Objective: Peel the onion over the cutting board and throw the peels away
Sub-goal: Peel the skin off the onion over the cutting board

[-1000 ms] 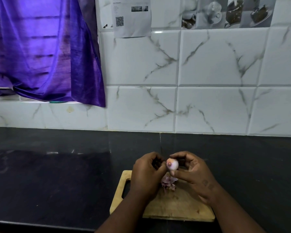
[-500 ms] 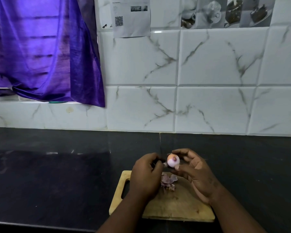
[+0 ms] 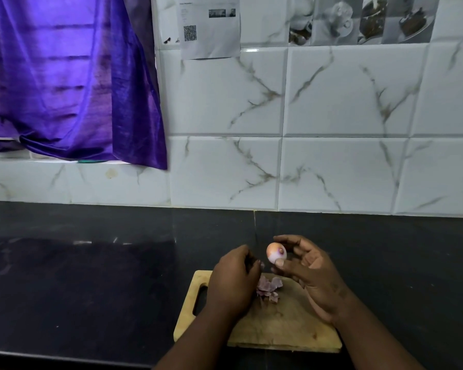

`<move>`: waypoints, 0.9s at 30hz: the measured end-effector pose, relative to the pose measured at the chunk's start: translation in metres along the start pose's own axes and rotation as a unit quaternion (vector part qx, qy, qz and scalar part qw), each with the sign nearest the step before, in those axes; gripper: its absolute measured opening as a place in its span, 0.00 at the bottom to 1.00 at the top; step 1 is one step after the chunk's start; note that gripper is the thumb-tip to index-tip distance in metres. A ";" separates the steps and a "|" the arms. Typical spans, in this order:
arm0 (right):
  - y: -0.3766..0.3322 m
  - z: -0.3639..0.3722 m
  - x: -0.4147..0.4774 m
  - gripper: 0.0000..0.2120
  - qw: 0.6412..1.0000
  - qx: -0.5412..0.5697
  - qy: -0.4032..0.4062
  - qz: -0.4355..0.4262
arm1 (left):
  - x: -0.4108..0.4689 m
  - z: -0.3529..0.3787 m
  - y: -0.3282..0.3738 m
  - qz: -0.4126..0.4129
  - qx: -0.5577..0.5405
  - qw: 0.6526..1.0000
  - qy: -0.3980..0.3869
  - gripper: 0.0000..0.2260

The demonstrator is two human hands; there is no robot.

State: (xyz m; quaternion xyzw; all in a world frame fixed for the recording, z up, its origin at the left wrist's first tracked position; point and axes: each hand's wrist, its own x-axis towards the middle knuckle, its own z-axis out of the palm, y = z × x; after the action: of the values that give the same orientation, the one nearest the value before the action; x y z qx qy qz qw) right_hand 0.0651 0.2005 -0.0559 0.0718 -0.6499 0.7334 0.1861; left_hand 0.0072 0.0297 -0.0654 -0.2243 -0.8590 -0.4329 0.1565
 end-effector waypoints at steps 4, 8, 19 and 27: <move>0.001 -0.002 0.002 0.18 0.999 -0.026 0.026 -0.003 | -0.001 -0.003 0.001 0.004 -0.027 1.000 0.007 0.03; 0.004 -0.001 0.002 0.17 0.996 -0.085 0.021 -0.008 | -0.005 -0.005 0.002 0.042 -0.101 0.994 0.025 0.07; 0.002 0.000 0.000 0.18 0.995 -0.095 0.007 -0.007 | -0.004 -0.006 0.002 0.036 -0.144 0.989 0.027 0.03; 0.001 0.002 0.000 0.17 0.996 -0.087 0.014 -0.012 | -0.006 -0.006 0.004 0.047 -0.148 0.988 0.025 0.05</move>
State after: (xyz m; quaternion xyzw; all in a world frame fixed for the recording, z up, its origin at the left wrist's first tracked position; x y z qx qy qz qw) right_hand 0.0650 0.1987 -0.0562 0.0523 -0.7075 0.6730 0.2094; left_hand 0.0151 0.0253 -0.0615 -0.2747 -0.7696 -0.5529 0.1632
